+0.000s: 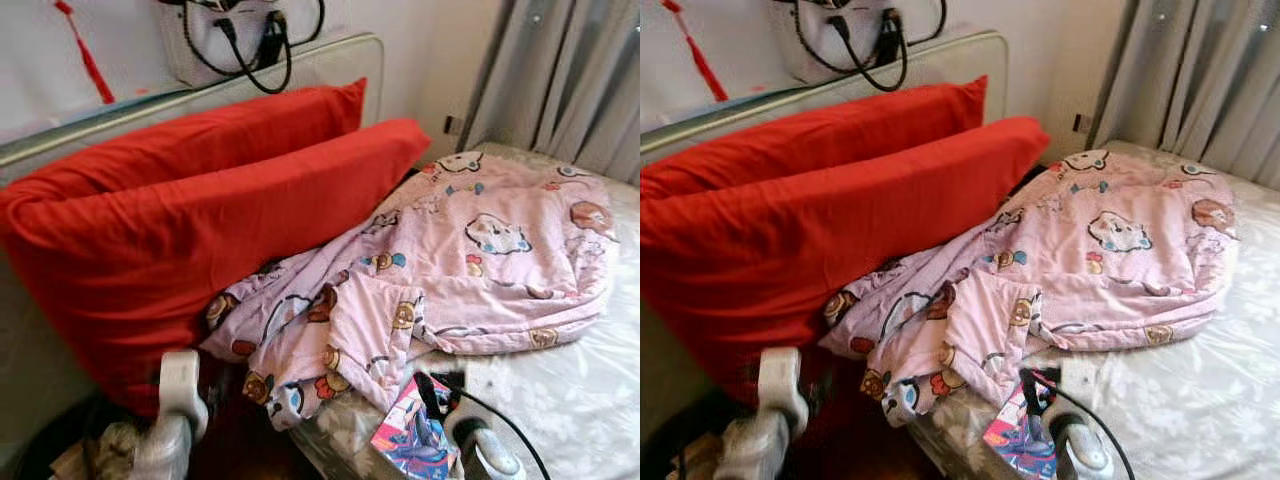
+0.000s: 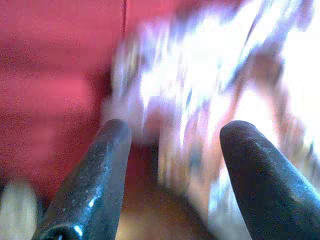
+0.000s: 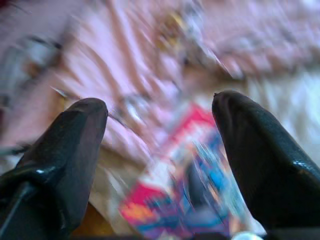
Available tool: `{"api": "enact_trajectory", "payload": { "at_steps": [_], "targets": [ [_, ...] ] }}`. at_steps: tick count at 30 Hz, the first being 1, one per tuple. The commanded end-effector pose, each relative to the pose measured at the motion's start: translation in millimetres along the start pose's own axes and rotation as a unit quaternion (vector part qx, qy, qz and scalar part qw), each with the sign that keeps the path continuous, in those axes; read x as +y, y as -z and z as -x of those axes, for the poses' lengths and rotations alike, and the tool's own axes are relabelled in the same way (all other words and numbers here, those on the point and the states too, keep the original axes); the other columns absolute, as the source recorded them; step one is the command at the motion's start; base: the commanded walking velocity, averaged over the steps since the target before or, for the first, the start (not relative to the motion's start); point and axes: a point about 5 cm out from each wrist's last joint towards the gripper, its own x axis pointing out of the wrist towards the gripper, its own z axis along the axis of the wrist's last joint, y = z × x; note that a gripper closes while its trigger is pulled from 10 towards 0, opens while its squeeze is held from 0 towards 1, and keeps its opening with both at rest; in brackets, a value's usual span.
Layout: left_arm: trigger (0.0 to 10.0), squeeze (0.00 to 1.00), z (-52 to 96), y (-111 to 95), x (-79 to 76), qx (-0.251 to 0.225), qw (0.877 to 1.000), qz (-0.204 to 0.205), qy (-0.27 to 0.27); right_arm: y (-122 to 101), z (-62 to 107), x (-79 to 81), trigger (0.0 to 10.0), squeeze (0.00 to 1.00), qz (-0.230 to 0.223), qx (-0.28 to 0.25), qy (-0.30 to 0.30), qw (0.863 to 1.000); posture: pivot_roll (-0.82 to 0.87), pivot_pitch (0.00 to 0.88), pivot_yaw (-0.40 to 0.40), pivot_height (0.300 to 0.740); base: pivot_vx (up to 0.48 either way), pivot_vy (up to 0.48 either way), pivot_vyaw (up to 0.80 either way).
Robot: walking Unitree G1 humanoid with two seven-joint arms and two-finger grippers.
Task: Clean up the room
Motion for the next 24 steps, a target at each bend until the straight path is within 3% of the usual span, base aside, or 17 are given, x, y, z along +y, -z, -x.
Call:
{"api": "enact_trajectory", "payload": {
  "at_steps": [1,5,9,13,24],
  "targets": [
    [10.0,0.00,-0.7,-5.4,1.0,-0.018,1.000,-0.001,0.004,-0.5,2.0,-2.6,10.0,0.00,-0.002,-0.010,0.001,1.000,0.06,0.000,0.011,0.740,0.000,0.000,0.00],
    [10.0,0.00,-1.9,-16.2,1.9,-0.053,0.999,-0.005,0.008,-8.5,2.1,-6.3,10.0,0.00,-0.007,-0.043,0.018,0.999,0.05,0.000,0.016,0.740,0.000,0.000,0.00],
    [10.0,0.00,3.2,-11.3,3.4,-0.058,0.998,-0.005,0.002,-7.9,6.5,-12.1,10.0,0.00,0.000,-0.057,0.046,0.997,0.05,0.000,0.015,0.740,0.000,0.000,0.00],
    [10.0,0.00,10.5,-1.4,-0.2,-0.053,0.999,-0.001,0.004,-6.0,13.7,-23.4,10.0,0.00,0.024,-0.058,0.063,0.996,0.06,0.000,-0.012,0.740,0.000,0.000,0.00],
    [10.0,0.00,6.8,-2.2,-5.3,-0.051,0.998,0.024,-0.004,-13.7,8.7,-30.4,10.0,0.00,0.054,-0.034,0.039,0.997,0.08,0.000,-0.074,0.705,0.000,0.000,0.00]
  ]
}}
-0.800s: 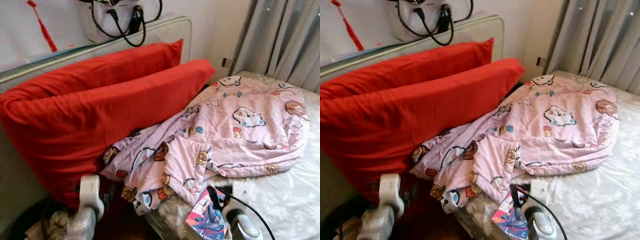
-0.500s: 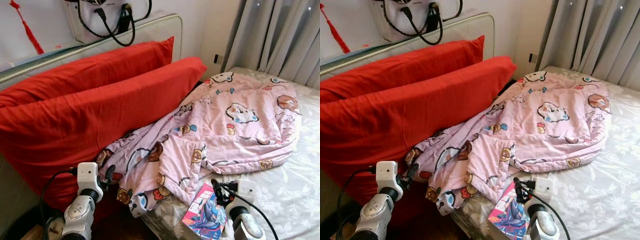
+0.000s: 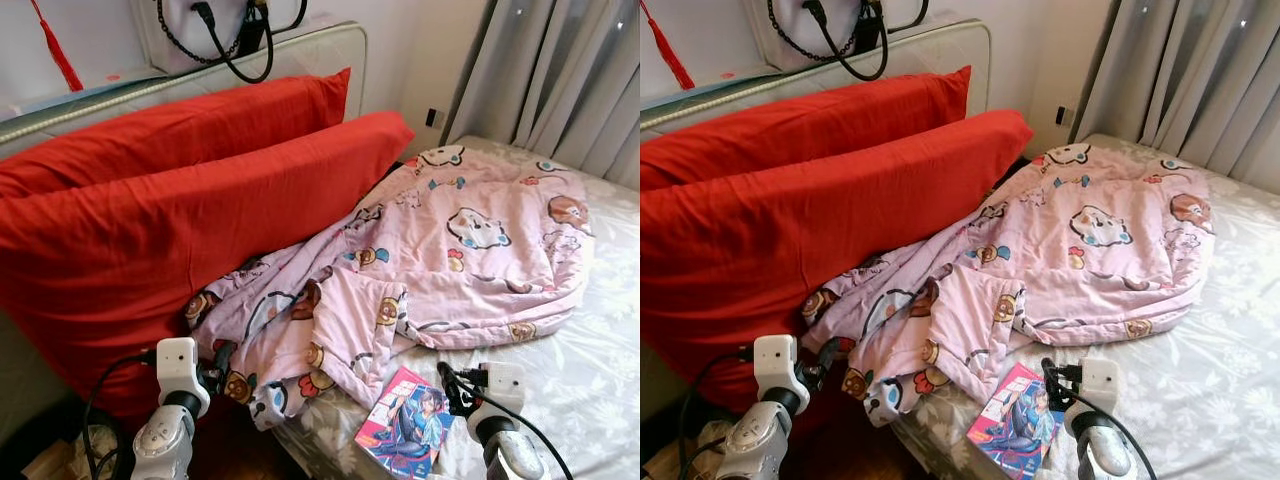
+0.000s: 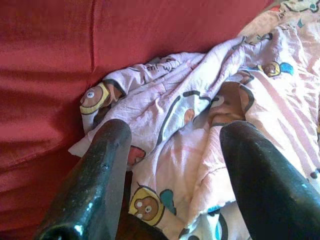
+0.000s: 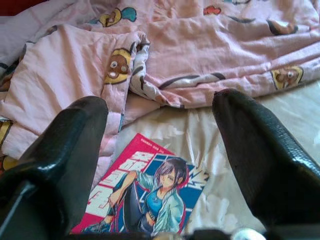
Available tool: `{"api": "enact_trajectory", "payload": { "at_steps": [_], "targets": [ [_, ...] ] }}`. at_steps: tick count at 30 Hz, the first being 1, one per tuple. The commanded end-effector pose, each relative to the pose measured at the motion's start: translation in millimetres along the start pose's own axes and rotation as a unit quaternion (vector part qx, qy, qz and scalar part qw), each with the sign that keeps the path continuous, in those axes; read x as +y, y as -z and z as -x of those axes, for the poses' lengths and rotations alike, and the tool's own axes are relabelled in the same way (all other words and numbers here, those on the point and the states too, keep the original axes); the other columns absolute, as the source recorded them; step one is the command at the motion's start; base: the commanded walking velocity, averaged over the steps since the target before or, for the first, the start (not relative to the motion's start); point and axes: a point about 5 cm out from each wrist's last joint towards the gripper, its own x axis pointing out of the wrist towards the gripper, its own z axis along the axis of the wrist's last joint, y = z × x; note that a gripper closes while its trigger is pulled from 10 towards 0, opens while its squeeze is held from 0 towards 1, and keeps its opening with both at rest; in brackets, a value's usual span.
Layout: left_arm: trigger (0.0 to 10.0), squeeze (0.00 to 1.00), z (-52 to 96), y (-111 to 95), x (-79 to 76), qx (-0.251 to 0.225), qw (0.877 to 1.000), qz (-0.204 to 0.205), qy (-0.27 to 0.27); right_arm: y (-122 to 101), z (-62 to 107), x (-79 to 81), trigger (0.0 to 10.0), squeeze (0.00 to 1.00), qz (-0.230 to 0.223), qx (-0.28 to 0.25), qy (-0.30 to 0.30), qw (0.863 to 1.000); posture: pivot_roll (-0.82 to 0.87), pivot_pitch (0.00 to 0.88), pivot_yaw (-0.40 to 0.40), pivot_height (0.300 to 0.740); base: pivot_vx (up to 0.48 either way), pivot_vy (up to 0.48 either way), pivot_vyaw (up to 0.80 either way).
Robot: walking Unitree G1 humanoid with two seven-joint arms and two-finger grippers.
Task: Clean up the room
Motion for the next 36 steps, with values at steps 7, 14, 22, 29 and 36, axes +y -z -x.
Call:
{"api": "enact_trajectory", "payload": {
  "at_steps": [7,14,22,29,36],
  "targets": [
    [10.0,0.00,3.2,4.3,1.9,0.008,1.000,0.014,-0.013,2.4,0.7,2.0,10.0,0.00,0.010,0.007,-0.011,1.000,0.07,0.000,-0.068,0.695,0.000,0.000,0.00],
    [10.0,0.00,0.1,0.7,3.6,0.006,1.000,0.017,-0.013,8.9,1.0,5.7,10.0,0.00,0.000,0.030,-0.013,0.999,0.07,0.000,-0.057,0.685,0.000,0.000,0.00],
    [10.0,0.00,-2.0,-0.5,2.9,0.009,1.000,0.023,-0.011,6.1,0.6,9.5,10.0,0.00,0.015,0.022,-0.049,0.998,0.07,0.000,-0.051,0.675,0.000,0.000,0.00],
    [10.0,0.00,0.2,4.0,2.1,0.019,0.999,0.030,-0.012,6.7,-1.8,9.5,10.0,0.00,0.008,0.035,-0.040,0.999,0.07,0.000,-0.048,0.660,0.000,0.000,0.00],
    [10.0,0.00,0.3,4.6,2.6,0.024,0.999,0.030,-0.010,11.7,1.6,12.8,10.0,0.00,-0.002,0.032,-0.038,0.999,0.07,0.000,-0.047,0.635,0.000,0.000,0.00]
  ]
}}
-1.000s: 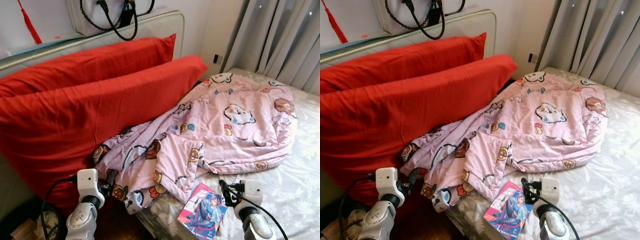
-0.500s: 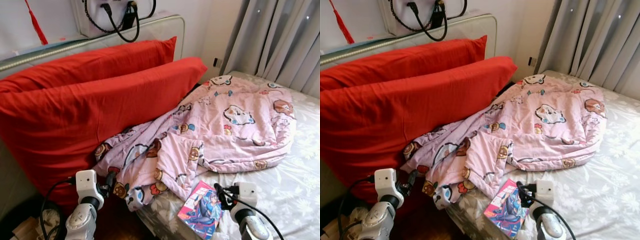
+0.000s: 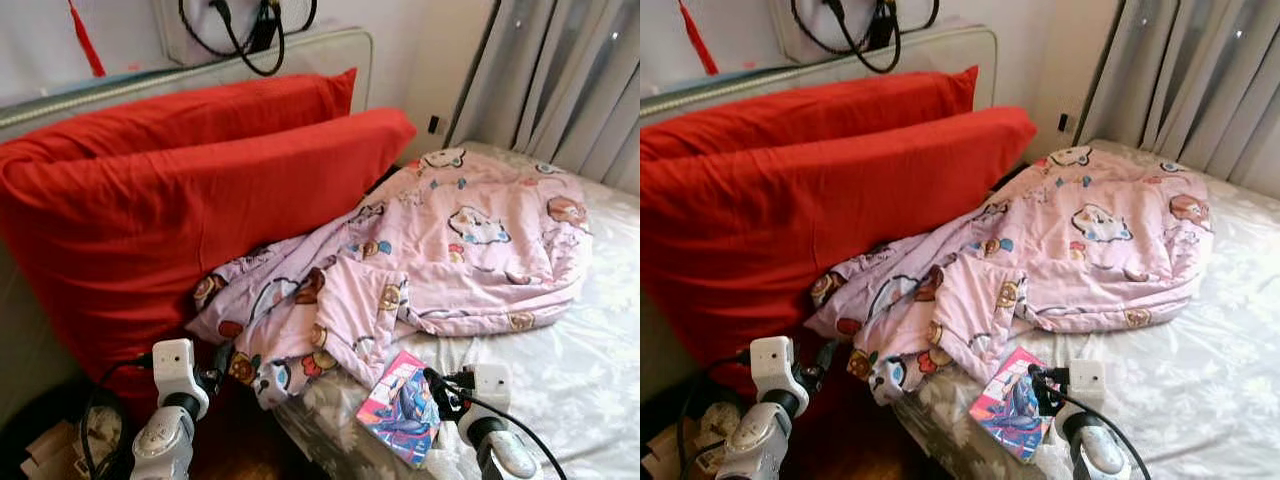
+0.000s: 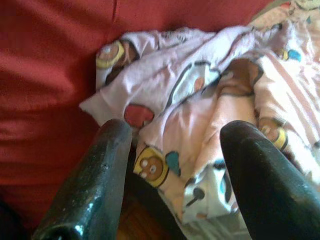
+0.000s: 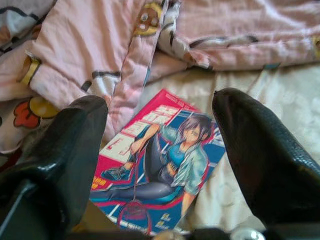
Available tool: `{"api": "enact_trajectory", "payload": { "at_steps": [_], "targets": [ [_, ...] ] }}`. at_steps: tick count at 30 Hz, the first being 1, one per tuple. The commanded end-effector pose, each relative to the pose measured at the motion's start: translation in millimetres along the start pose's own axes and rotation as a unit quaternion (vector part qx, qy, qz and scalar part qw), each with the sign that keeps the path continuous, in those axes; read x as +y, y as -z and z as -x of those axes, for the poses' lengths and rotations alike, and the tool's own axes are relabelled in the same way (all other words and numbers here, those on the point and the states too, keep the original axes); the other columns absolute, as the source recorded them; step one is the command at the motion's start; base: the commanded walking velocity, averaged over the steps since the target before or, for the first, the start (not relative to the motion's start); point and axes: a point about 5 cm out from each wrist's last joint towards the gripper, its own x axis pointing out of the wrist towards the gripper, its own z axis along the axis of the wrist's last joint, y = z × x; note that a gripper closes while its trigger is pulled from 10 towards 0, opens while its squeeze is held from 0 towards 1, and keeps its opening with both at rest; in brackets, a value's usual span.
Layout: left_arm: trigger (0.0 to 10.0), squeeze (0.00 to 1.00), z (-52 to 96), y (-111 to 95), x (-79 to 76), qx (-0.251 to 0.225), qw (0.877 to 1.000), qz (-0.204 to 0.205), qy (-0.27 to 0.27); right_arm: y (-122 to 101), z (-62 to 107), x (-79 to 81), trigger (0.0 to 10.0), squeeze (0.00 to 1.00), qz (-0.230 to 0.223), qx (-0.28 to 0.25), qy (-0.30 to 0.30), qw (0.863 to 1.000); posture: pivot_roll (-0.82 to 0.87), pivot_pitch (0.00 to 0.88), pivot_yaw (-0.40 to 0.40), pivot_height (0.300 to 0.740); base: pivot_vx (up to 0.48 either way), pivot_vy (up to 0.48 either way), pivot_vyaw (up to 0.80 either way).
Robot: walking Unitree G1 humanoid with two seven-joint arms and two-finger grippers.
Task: Clean up the room
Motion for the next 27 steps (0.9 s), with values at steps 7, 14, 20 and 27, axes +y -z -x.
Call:
{"api": "enact_trajectory", "payload": {
  "at_steps": [7,14,20,27],
  "targets": [
    [10.0,0.00,-1.5,1.1,0.1,0.016,1.000,0.001,0.007,3.5,0.9,3.0,10.0,0.00,-0.011,0.003,-0.002,1.000,0.07,0.000,-0.044,0.635,0.000,0.000,0.00],
    [10.0,0.00,-1.8,1.4,0.7,0.019,1.000,0.003,0.006,3.3,0.1,4.1,10.0,0.00,-0.012,0.005,-0.005,1.000,0.08,0.000,-0.046,0.635,0.000,0.000,0.00],
    [10.0,0.00,-1.8,2.7,0.5,0.027,1.000,0.006,0.008,3.1,-0.6,4.6,10.0,0.00,-0.013,0.007,-0.009,1.000,0.08,0.000,-0.045,0.635,0.000,0.000,0.00],
    [10.0,0.00,-1.6,3.1,0.2,0.029,0.999,0.012,0.016,4.3,-0.4,4.0,10.0,0.00,-0.014,0.011,-0.004,1.000,0.08,0.000,-0.044,0.635,0.043,0.000,0.00]
  ]
}}
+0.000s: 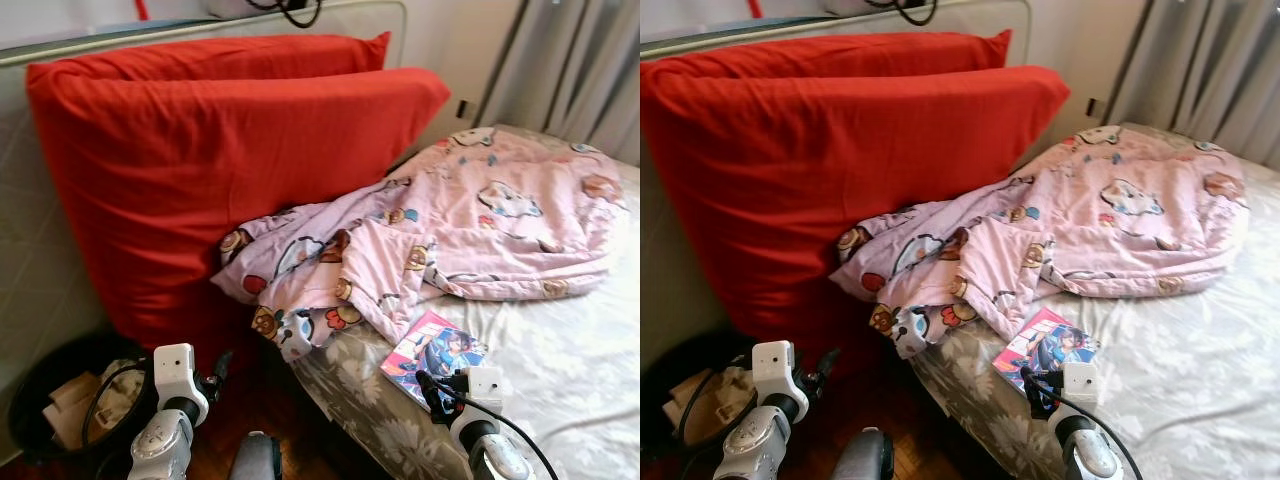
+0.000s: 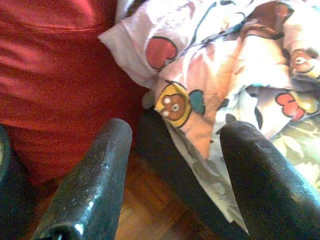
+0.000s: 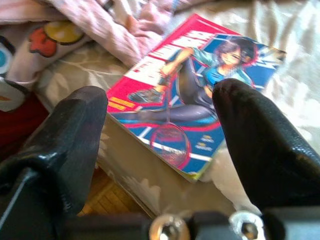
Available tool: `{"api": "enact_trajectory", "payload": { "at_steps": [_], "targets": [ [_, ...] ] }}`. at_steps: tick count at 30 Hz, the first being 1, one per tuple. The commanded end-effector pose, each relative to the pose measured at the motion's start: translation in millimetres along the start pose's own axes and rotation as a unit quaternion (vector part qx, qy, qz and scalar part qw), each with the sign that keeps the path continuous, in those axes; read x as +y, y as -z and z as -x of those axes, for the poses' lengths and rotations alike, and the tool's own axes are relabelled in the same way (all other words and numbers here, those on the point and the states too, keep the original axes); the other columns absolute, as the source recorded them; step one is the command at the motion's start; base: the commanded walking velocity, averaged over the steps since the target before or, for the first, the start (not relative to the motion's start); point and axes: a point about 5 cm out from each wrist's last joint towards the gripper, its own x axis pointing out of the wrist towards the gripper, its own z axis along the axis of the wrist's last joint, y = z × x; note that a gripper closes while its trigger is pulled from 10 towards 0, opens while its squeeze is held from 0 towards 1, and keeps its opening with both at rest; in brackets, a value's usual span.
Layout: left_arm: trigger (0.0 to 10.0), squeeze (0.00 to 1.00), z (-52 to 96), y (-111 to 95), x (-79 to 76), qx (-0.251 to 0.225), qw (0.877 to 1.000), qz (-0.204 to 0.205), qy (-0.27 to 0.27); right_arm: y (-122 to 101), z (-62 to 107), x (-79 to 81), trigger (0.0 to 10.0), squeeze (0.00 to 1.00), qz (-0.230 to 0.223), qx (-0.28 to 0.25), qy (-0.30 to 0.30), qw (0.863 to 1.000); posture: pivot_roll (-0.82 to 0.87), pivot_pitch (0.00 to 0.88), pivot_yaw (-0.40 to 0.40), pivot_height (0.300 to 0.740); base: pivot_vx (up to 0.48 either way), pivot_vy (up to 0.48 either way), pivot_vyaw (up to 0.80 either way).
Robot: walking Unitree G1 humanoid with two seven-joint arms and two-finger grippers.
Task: Clean up the room
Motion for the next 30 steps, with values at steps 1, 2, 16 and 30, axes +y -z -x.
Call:
{"api": "enact_trajectory", "payload": {
  "at_steps": [1,2,16,30],
  "targets": [
    [10.0,0.00,-1.4,-2.0,-1.3,0.000,1.000,-0.003,0.007,-1.2,-1.2,-1.9,10.0,0.00,-0.001,0.004,0.007,1.000,0.08,0.000,-0.044,0.635,0.300,0.000,0.00],
    [10.0,0.00,-1.2,-1.7,-1.2,0.000,1.000,-0.003,0.007,-0.7,-1.0,-2.6,10.0,0.00,-0.001,0.005,0.012,1.000,0.08,0.000,-0.044,0.635,0.319,0.000,0.00],
    [10.0,0.00,0.2,1.1,1.3,0.012,1.000,-0.004,0.010,-3.9,-3.4,-8.1,10.0,0.00,-0.007,0.007,0.052,0.999,0.08,0.000,-0.041,0.635,0.374,0.000,-0.23],
    [10.0,0.00,3.9,3.9,1.2,0.015,1.000,-0.010,0.017,-14.6,-8.9,-22.3,10.0,0.00,0.094,0.051,0.045,0.993,0.09,0.027,-0.035,0.635,0.000,0.000,0.00]
  ]
}}
